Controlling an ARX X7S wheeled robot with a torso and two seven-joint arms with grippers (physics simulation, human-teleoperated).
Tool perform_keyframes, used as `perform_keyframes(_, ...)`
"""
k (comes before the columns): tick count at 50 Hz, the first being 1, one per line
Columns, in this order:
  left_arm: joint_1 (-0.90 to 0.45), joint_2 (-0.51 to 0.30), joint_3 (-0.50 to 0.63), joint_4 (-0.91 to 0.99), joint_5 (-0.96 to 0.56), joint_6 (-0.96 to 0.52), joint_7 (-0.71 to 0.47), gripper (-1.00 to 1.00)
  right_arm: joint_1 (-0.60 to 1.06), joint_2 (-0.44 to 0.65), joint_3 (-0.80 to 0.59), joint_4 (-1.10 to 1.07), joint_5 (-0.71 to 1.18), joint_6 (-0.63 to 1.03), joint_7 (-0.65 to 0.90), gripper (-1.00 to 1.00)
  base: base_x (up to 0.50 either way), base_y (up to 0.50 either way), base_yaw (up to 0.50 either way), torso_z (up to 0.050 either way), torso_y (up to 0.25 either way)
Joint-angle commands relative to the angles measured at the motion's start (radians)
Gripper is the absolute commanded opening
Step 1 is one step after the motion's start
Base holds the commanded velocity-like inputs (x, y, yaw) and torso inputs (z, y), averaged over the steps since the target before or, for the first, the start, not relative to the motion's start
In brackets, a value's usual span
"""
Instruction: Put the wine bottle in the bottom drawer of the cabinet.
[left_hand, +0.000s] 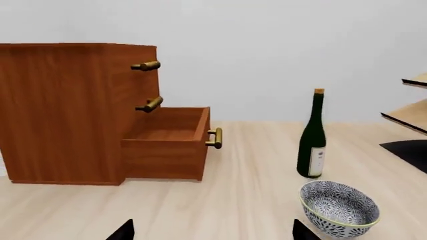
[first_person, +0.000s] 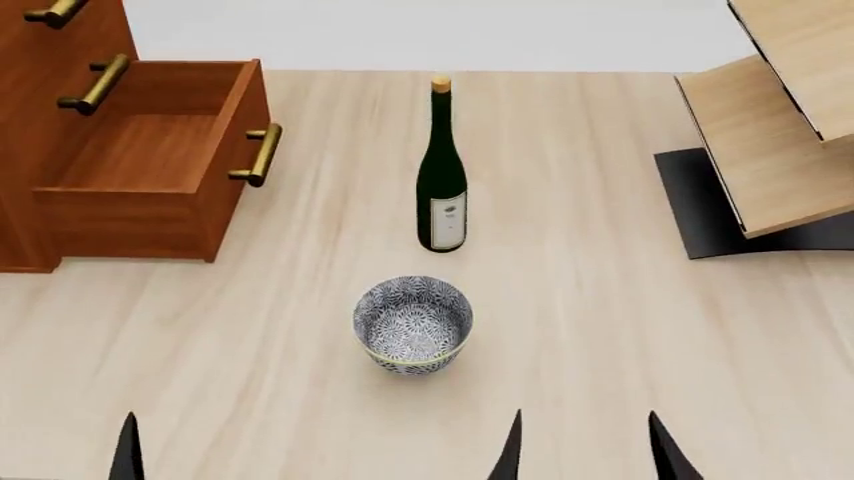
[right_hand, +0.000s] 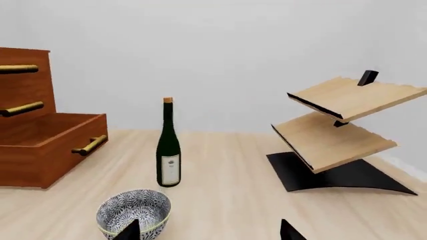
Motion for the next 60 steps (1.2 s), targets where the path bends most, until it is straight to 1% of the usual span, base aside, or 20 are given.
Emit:
perform_keyframes(1, 0.054, -0.071, -0.026, 0.336, -0.076, -0.217, -0.017, 1.0, -0.014, 0.04, -0.009, -0.269, 0.004, 0.196, 0.038, 1.0, 0.0, 0.0, 0.0, 0.0, 0.0)
perform_keyframes(5, 0.063, -0.096, -0.016, 0.44, -0.077, -0.276, -0.058, 1.0, -0.016, 0.044, -0.012, -0.36, 0.011, 0.251, 0.05, 1.0, 0.0, 0.0, 0.0, 0.0, 0.0)
perform_keyframes(6, 0.059, -0.113, -0.022, 0.441, -0.125, -0.275, -0.081, 1.0, -0.016, 0.047, -0.015, -0.376, 0.011, 0.26, 0.051, 1.0, 0.0, 0.0, 0.0, 0.0, 0.0)
perform_keyframes(7, 0.053, -0.135, -0.047, 0.442, -0.23, -0.267, -0.104, 1.0, -0.016, 0.051, -0.021, -0.386, 0.004, 0.263, 0.055, 1.0, 0.0, 0.0, 0.0, 0.0, 0.0)
perform_keyframes(13, 0.016, -0.437, 0.101, 0.442, -0.454, -0.096, -0.462, 1.0, -0.029, 0.063, -0.032, -0.425, -0.005, 0.273, 0.065, 1.0, 0.0, 0.0, 0.0, 0.0, 0.0)
perform_keyframes(17, -0.075, -0.667, 0.31, 0.442, -0.533, 0.086, -0.703, 1.0, -0.036, 0.075, -0.047, -0.458, -0.021, 0.282, 0.076, 1.0, 0.0, 0.0, 0.0, 0.0, 0.0)
perform_keyframes(20, -0.225, -0.83, 0.56, 0.442, -0.549, 0.244, -0.868, 1.0, -0.037, 0.081, -0.05, -0.483, -0.021, 0.293, 0.083, 1.0, 0.0, 0.0, 0.0, 0.0, 0.0)
perform_keyframes(24, -0.501, -0.954, 0.934, 0.442, -0.528, 0.384, -1.035, 1.0, -0.033, 0.112, -0.047, -0.496, 0.049, 0.282, 0.12, 1.0, 0.0, 0.0, 0.0, 0.0, 0.0)
perform_keyframes(25, -0.538, -0.962, 0.997, 0.442, -0.558, 0.461, -0.995, 1.0, -0.034, 0.113, -0.017, -0.496, 0.125, 0.271, 0.129, 1.0, 0.0, 0.0, 0.0, 0.0, 0.0)
perform_keyframes(26, -0.564, -0.976, 1.042, 0.442, -0.579, 0.519, -0.97, 1.0, -0.032, 0.133, -0.022, -0.496, 0.127, 0.271, 0.151, 1.0, 0.0, 0.0, 0.0, 0.0, 0.0)
perform_keyframes(28, -0.675, -1.007, 1.165, 0.442, -0.523, 0.509, -1.061, 1.0, -0.029, 0.176, -0.049, -0.496, 0.145, 0.253, 0.204, 1.0, 0.0, 0.0, 0.0, 0.0, 0.0)
perform_keyframes(31, -0.824, -1.024, 1.346, 0.442, -0.521, 0.573, -1.104, 1.0, -0.002, 0.293, -0.113, -0.496, 0.237, 0.205, 0.351, 1.0, 0.0, 0.0, 0.0, 0.0, 0.0)
perform_keyframes(34, -0.926, -1.026, 1.463, 0.442, -0.506, 0.586, -1.154, 1.0, 0.083, 0.459, -0.256, -0.496, 0.33, 0.151, 0.565, 1.0, 0.0, 0.0, 0.0, 0.0, 0.0)
perform_keyframes(38, -1.048, -1.026, 1.611, 0.442, -0.483, 0.621, -1.199, 1.0, 0.222, 0.618, -0.448, -0.496, 0.423, 0.065, 0.776, 1.0, 0.0, 0.0, 0.0, 0.0, 0.0)
perform_keyframes(42, -1.195, -1.024, 1.789, 0.442, -0.453, 0.662, -1.254, 1.0, 0.332, 0.694, -0.59, -0.496, 0.468, 0.008, 0.891, 1.0, 0.0, 0.0, 0.0, 0.0, 0.0)
perform_keyframes(47, -1.389, -0.993, 2.02, 0.442, -0.424, 0.712, -1.333, 1.0, 0.413, 0.728, -0.696, -0.495, 0.481, -0.016, 0.957, 1.0, 0.0, 0.0, 0.0, 0.0, 0.0)
perform_keyframes(48, -1.358, -1.015, 1.962, 0.442, -0.429, 0.647, -1.34, 1.0, 0.423, 0.731, -0.708, -0.494, 0.484, -0.02, 0.962, 1.0, 0.0, 0.0, 0.0, 0.0, 0.0)
perform_keyframes(49, -1.335, -1.004, 1.94, 0.442, -0.424, 0.633, -1.34, 1.0, 0.434, 0.732, -0.716, -0.494, 0.492, -0.022, 0.965, 1.0, 0.0, 0.0, 0.0, 0.0, 0.0)
perform_keyframes(51, -1.341, -0.991, 1.964, 0.442, -0.42, 0.686, -1.339, 1.0, 0.426, 0.737, -0.709, -0.482, 0.509, -0.072, 0.955, 1.0, 0.0, 0.0, 0.0, 0.0, 0.0)
perform_keyframes(60, -1.364, -0.991, 1.982, 0.442, -0.427, 0.698, -1.339, 1.0, 0.444, 0.727, -0.733, -0.477, 0.497, -0.053, 0.961, 1.0, 0.0, 0.0, 0.0, 0.0, 0.0)
